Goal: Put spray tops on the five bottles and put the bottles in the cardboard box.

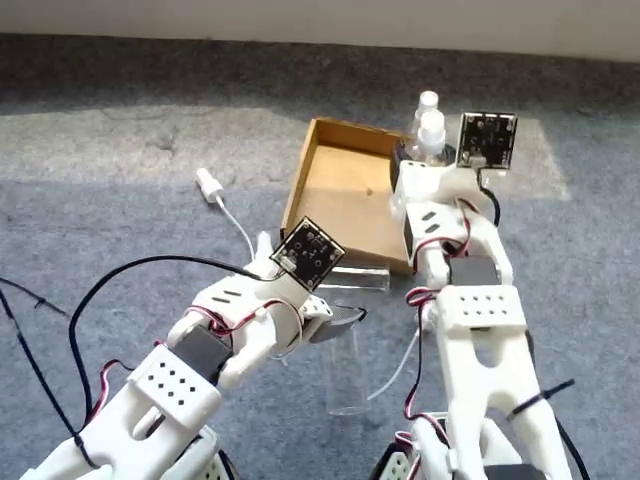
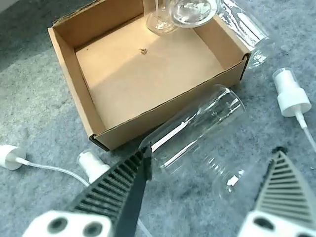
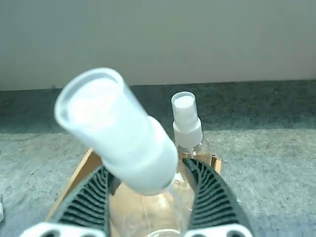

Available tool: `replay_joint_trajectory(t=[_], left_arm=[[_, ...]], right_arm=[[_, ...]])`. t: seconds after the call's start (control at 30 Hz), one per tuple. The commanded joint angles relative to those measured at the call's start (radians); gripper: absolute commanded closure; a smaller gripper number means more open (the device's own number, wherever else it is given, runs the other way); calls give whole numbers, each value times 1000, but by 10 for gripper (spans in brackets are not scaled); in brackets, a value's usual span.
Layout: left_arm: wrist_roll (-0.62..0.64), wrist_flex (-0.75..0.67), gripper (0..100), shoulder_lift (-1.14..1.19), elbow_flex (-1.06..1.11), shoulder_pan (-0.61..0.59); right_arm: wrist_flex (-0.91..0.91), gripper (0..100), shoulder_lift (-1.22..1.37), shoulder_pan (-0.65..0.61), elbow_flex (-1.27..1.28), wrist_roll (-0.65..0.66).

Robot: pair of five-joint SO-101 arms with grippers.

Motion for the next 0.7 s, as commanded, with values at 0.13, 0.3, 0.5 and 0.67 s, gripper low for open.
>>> replay_joint_trajectory(t=[0.13, 0.3, 0.5, 0.67], left_arm=[[-2, -55, 667, -13, 10, -7], [-3, -55, 667, -13, 10, -7], [-3, -55, 667, -13, 10, -7], [-3, -54, 667, -13, 10, -7]], right_arm=[[-294, 995, 182, 15, -8, 8], [-306, 995, 305, 13, -16, 8], [-308, 995, 392, 18, -18, 8], [-401, 995, 430, 18, -13, 11]])
